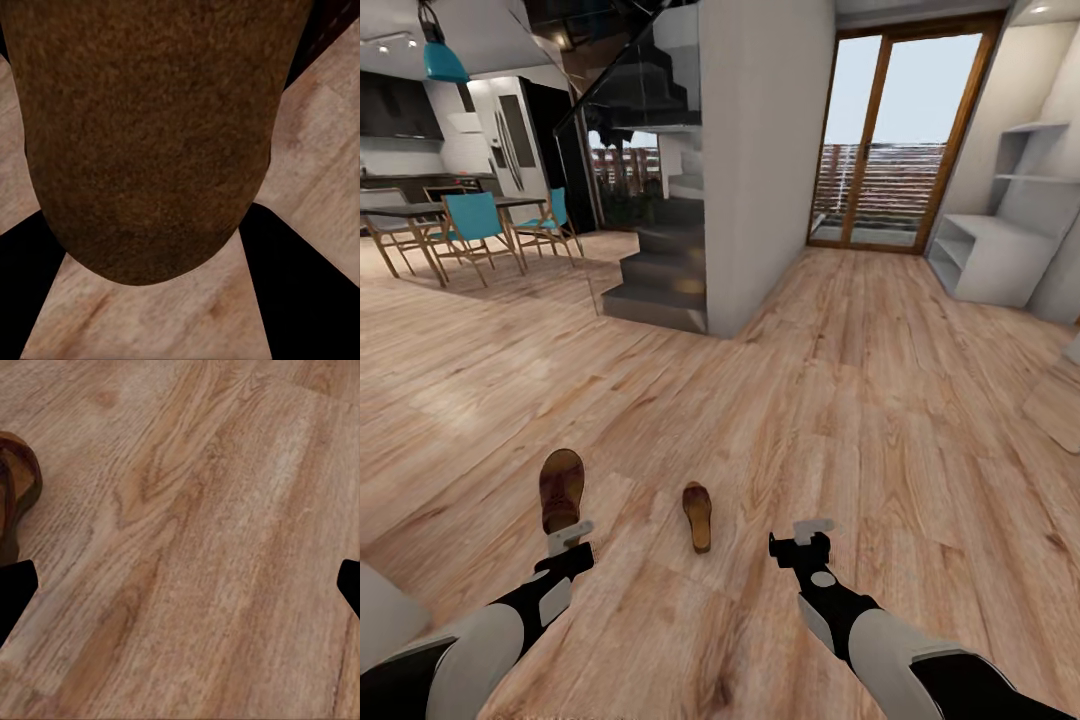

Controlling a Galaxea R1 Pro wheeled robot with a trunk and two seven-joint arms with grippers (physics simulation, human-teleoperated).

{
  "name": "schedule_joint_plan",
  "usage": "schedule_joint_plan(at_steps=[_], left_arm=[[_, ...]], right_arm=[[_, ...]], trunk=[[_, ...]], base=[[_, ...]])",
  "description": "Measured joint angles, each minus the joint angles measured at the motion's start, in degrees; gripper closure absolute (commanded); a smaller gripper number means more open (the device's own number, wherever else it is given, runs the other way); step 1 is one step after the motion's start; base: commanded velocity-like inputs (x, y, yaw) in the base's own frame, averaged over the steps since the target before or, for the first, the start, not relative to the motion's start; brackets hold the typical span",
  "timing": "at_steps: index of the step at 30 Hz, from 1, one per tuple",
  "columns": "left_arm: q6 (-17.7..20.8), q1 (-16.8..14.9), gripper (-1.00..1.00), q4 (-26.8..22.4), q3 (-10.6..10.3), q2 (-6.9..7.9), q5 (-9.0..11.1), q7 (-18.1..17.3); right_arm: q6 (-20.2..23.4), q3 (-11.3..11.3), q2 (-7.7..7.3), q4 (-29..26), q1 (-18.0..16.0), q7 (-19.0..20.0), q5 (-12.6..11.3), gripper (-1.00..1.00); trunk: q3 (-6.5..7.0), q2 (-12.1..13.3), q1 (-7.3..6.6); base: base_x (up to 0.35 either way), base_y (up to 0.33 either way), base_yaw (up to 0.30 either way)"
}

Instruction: Pick up the two gym shoes and the two sandals from the corridor floor and place them onto the hallstand (shoe rack) in the corridor, making sure they are on the rack and not on the floor. Arrange them so the two gym shoes are next to each other and the two sandals are next to each other.

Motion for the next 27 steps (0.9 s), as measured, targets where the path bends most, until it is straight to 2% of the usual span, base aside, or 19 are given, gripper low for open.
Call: schedule_joint_plan(at_steps=[8, 16, 27], left_arm=[[0.03, 0.00, 1.00, -0.01, -0.02, 0.00, -0.01, 0.00], [0.05, 0.00, 1.00, 0.00, -0.01, 0.00, 0.00, -0.01], [0.00, 0.00, 1.00, 0.00, -0.01, -0.08, 0.00, -0.06]], right_arm=[[0.00, 0.00, -0.01, -0.01, 0.00, 0.00, 0.00, -1.00], [-0.08, 0.00, 0.02, 0.00, 0.00, 0.02, 0.00, -1.00], [-0.03, 0.00, 0.04, 0.00, 0.00, 0.01, 0.00, -1.00]], trunk=[[0.33, 0.00, 0.00], [0.23, 0.00, 0.00], [-0.70, 0.00, 0.00]], base=[[0.070, 0.000, 0.180], [0.235, 0.000, 0.025], [0.029, 0.000, 0.001]])
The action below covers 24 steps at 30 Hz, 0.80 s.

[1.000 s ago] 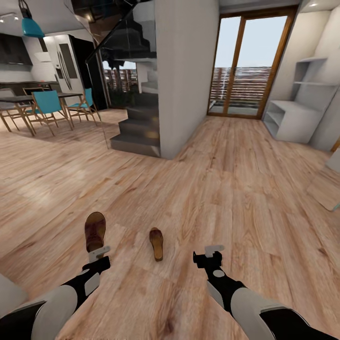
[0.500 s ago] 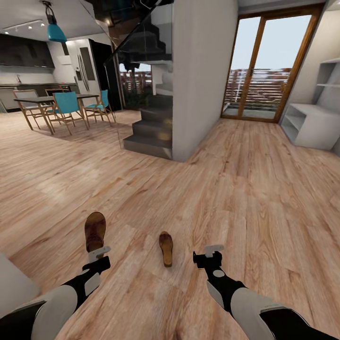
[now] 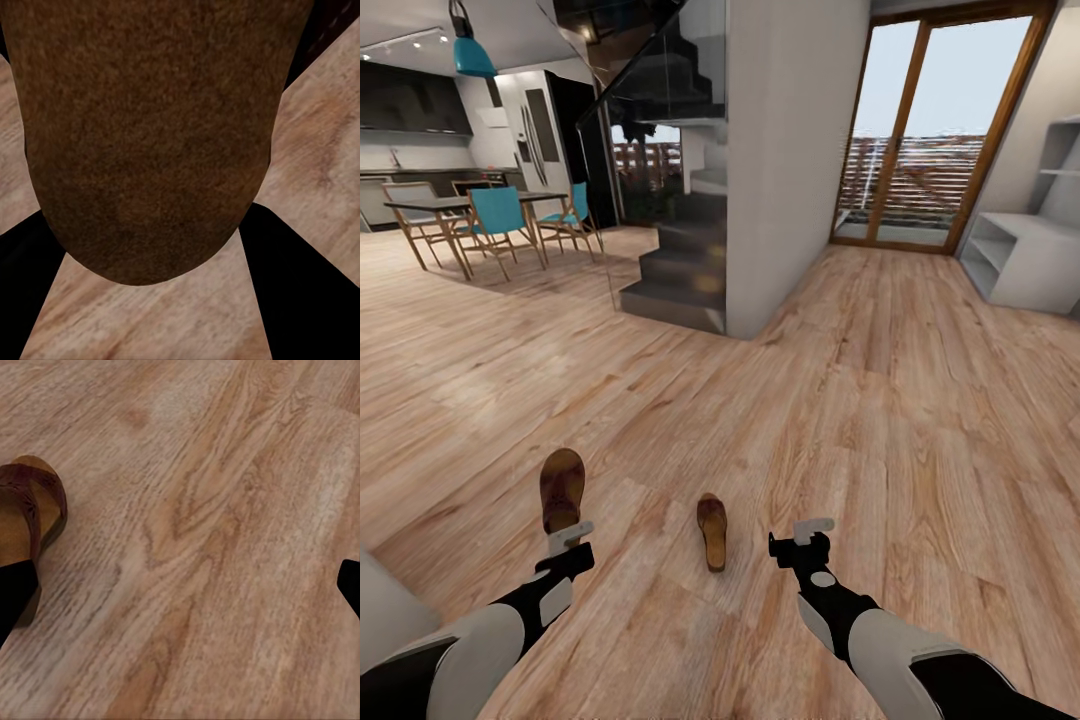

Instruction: Pick up the two gym shoes and the two sandals from the corridor floor and place them onto the hallstand (shoe rack) in the corridor, making sure they are on the rack and not on the floor. Arrange them so the two gym shoes are next to each other and the two sandals are next to each other.

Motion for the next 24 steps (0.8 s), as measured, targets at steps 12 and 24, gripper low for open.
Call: schedule_joint_plan(at_steps=[12, 24], left_arm=[[0.00, 0.00, 1.00, 0.00, 0.00, 0.00, 0.00, -0.02], [0.00, 0.00, 1.00, 0.00, -0.01, 0.00, 0.00, -0.03]], right_arm=[[0.03, 0.00, 0.02, 0.00, 0.00, 0.00, 0.00, -1.00], [0.01, 0.00, 0.02, 0.00, 0.00, 0.06, 0.00, -1.00]], trunk=[[-1.10, 0.00, 0.00], [-2.06, 0.00, 0.00]], base=[[0.001, 0.000, 0.003], [0.000, 0.000, 0.042]])
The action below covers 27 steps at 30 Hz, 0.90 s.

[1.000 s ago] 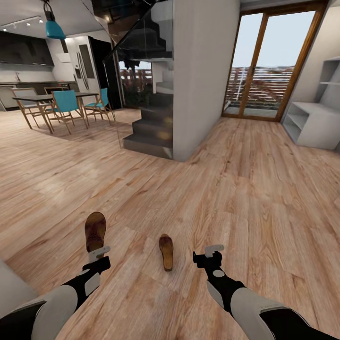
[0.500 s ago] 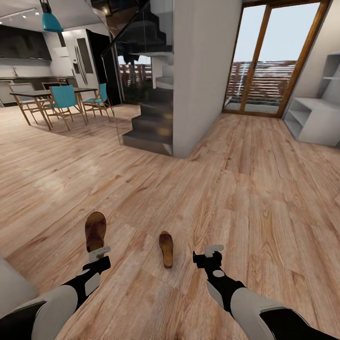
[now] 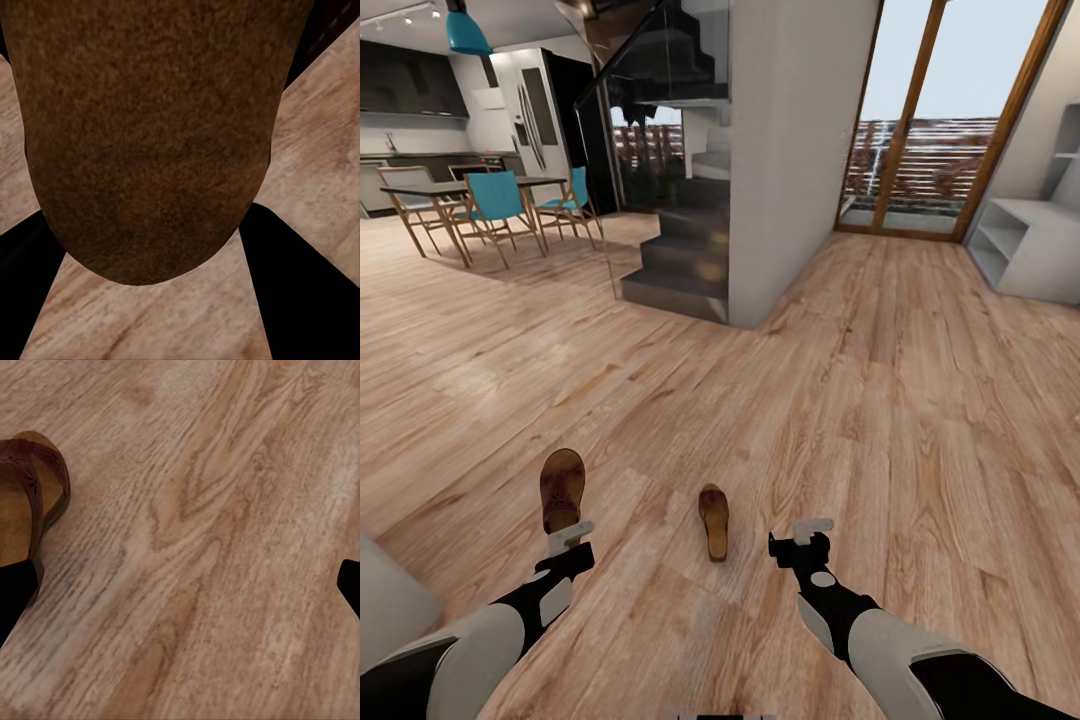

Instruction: Pick up the two gym shoes and the two sandals from the corridor floor and place them onto the hallstand (shoe rack) in the corridor, making sure they are on the rack and not on the floor. Arrange them so the two gym shoes are next to each other and the two sandals are next to each other.

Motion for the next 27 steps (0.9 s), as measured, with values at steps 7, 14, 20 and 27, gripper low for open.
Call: schedule_joint_plan(at_steps=[7, 14, 20, 27], left_arm=[[0.00, 0.00, 1.00, 0.00, -0.01, 0.00, 0.00, 0.03], [0.01, 0.00, 1.00, 0.00, -0.01, 0.00, -0.02, 0.03], [0.01, 0.00, 1.00, 0.00, -0.01, 0.00, -0.01, 0.08], [0.00, 0.00, 1.00, 0.00, -0.02, 0.00, 0.00, 0.06]], right_arm=[[-0.02, 0.00, -0.03, 0.00, 0.00, 0.01, 0.00, -1.00], [-0.07, 0.00, -0.01, 0.00, 0.00, 0.01, 0.00, -1.00], [-0.07, 0.00, 0.00, 0.00, 0.00, 0.01, 0.00, -1.00], [-0.07, 0.00, 0.01, 0.00, 0.00, 0.01, 0.00, -1.00]], trunk=[[-0.08, 0.00, 0.00], [-0.08, 0.00, 0.00], [-0.08, 0.00, 0.00], [-0.08, 0.00, 0.00]], base=[[0.000, 0.000, 0.005], [0.316, 0.000, 0.000], [0.122, 0.000, 0.000], [0.184, 0.000, 0.000]])
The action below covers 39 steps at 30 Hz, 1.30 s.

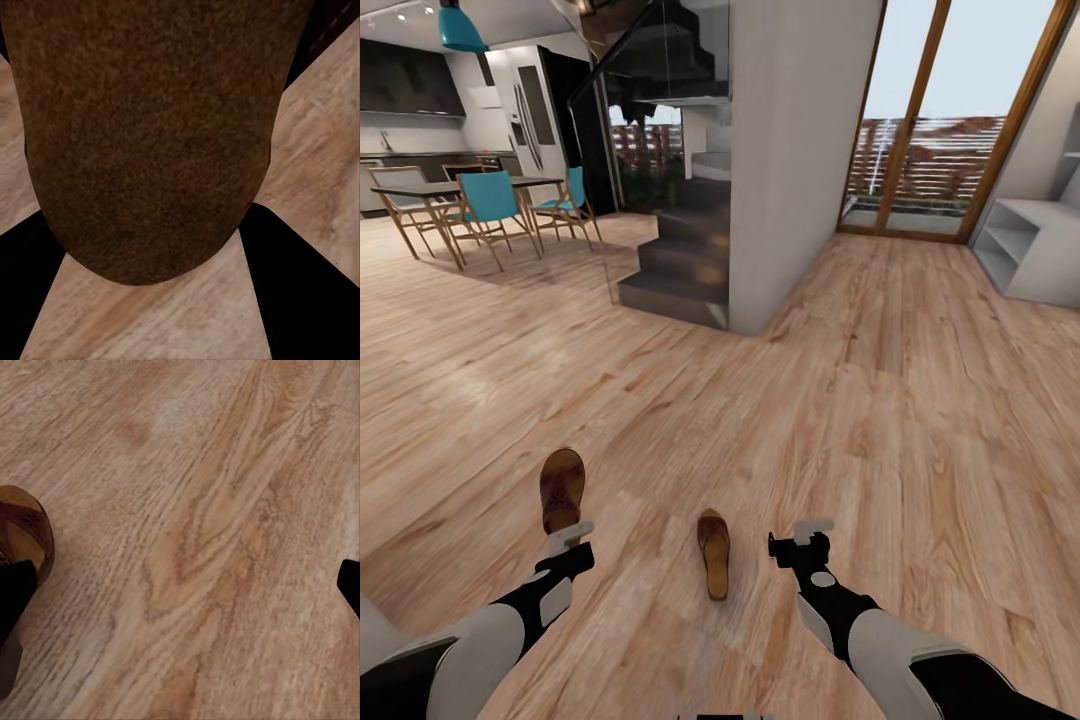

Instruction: Pick up the two gym shoes and the two sandals from the corridor floor and place them onto the hallstand (shoe rack) in the corridor, making sure they are on the rack and not on the floor. Arrange them so the two gym shoes are next to each other and the two sandals are next to each other.

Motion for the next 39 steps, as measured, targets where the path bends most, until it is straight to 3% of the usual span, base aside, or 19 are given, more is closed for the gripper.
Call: schedule_joint_plan(at_steps=[14, 16, 17, 18, 19, 20, 21, 22, 25, 39], left_arm=[[-0.12, 0.00, 1.00, 0.00, -0.06, 0.00, -0.07, -0.47], [-0.25, 0.00, 1.00, -0.12, -0.65, 0.08, -0.42, -3.38], [-0.32, -0.01, 1.00, -0.25, -2.49, 0.14, -1.65, -7.71], [-0.35, 0.00, 1.00, -0.32, -2.92, 0.20, -2.60, -10.27], [-0.48, -0.02, 1.00, -1.23, -7.62, 2.39, -9.81, -19.59], [-0.69, 0.02, 1.00, -1.27, -10.97, 2.58, -10.97, -26.40], [-0.59, 0.00, 1.00, -1.40, -9.29, 2.80, -11.15, -27.49], [-0.69, 0.00, 1.00, -1.55, -10.61, 3.76, -12.41, -30.16], [-0.70, 0.00, 1.00, -1.62, -10.58, 4.50, -12.82, -30.99], [-0.71, 0.00, 1.00, -1.67, -10.70, 4.66, -12.88, -30.99]], right_arm=[[0.00, 0.00, 0.00, 0.00, 0.00, 0.00, 0.00, -1.00], [0.00, 0.00, -0.01, 0.04, 0.00, 0.00, 0.00, -1.00], [0.00, 0.00, -0.04, 0.06, 0.00, 0.00, 0.00, -1.00], [0.00, 0.00, -0.05, 0.06, 0.00, 0.00, 0.00, -1.00], [0.00, 0.01, -0.08, 0.06, 0.00, 0.00, 0.00, -1.00], [0.00, 0.00, -0.08, 0.07, 0.00, 0.00, 0.00, -1.00], [0.00, 0.00, -0.08, 0.07, 0.00, 0.00, 0.00, -1.00], [0.00, 0.00, -0.08, 0.07, 0.00, 0.00, 0.00, -1.00], [0.00, 0.01, -0.08, 0.08, 0.00, 0.00, 0.00, -1.00], [0.00, 0.00, -0.09, 0.09, 0.00, 0.00, 0.00, -1.00]], trunk=[[0.00, 0.00, 0.00], [0.00, 0.00, 0.00], [0.00, 0.00, 0.00], [0.00, 0.00, 0.00], [0.00, 0.00, 0.00], [0.00, 0.00, 0.00], [0.00, 0.00, 0.00], [0.00, 0.00, 0.00], [0.00, 0.00, 0.00], [0.00, 0.00, 0.00]], base=[[0.090, 0.000, 0.000], [0.006, 0.000, 0.000], [0.004, 0.000, 0.000], [0.000, 0.000, 0.000], [0.000, 0.000, 0.000], [0.000, 0.000, 0.000], [0.000, 0.045, 0.000], [0.000, 0.070, 0.000], [0.000, 0.191, 0.000], [0.000, 0.147, 0.000]])
